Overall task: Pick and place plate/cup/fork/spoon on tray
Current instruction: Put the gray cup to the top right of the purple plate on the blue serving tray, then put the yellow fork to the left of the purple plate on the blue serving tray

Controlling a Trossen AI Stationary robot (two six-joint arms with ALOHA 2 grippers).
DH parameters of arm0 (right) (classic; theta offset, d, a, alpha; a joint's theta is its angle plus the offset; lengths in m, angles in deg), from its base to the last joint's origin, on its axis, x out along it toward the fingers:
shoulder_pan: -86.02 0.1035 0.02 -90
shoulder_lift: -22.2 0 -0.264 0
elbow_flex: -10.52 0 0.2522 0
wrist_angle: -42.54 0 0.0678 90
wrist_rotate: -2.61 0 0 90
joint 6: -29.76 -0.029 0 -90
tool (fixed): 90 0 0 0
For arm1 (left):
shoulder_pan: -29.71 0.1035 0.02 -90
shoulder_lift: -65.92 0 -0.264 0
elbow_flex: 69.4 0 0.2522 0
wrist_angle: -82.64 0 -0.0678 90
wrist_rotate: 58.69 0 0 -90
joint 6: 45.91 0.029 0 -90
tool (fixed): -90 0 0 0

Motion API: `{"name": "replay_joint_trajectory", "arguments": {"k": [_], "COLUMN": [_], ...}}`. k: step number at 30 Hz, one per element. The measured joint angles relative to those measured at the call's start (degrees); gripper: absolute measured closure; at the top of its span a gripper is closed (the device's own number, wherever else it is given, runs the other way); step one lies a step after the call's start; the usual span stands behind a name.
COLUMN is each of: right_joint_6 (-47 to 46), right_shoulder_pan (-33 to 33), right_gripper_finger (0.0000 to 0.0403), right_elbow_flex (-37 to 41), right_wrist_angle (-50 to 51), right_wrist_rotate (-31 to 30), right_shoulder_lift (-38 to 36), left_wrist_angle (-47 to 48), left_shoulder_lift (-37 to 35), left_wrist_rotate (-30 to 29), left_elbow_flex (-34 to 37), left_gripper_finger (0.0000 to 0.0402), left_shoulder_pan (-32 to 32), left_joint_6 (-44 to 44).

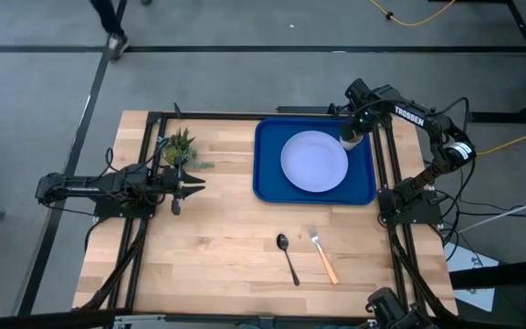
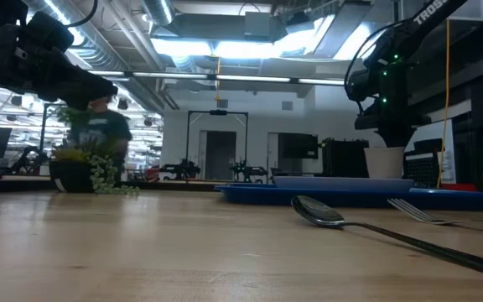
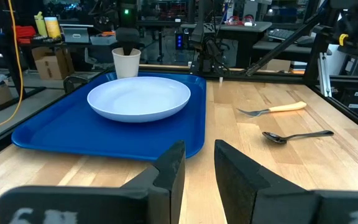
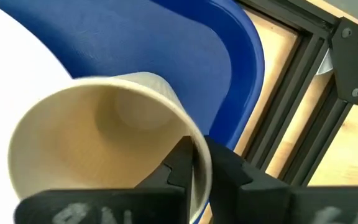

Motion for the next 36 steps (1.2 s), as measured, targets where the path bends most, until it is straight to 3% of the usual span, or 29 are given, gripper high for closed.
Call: {"name": "replay_joint_trajectory", "arguments": {"k": [21, 31, 33, 36], "right_joint_6": [4.25, 5.28, 4.19, 2.45], "right_shoulder_pan": [-0.04, 0.12, 0.61, 1.54], "right_gripper_finger": [0.0316, 0.0312, 0.0312, 0.0312], "right_elbow_flex": [-0.01, -6.55, -7.72, -8.61], "right_wrist_angle": [-1.73, 0.91, 3.55, 6.45], "right_wrist_rotate": [-0.07, -1.39, -0.33, 6.25], "right_shoulder_lift": [0.02, -3.54, -4.5, -6.68], "left_wrist_angle": [0.0, 0.0, 0.0, 0.0], "left_shoulder_lift": [0.0, -0.02, -0.02, -0.02], "left_wrist_rotate": [0.0, 0.0, -0.02, -0.02], "left_elbow_flex": [0.0, 0.0, 0.0, 0.0], "left_gripper_finger": [0.0322, 0.0322, 0.0322, 0.0322], "left_shoulder_pan": [0.0, 0.02, 0.02, 0.02], "left_joint_6": [0.0, 0.02, 0.02, 0.02]}}
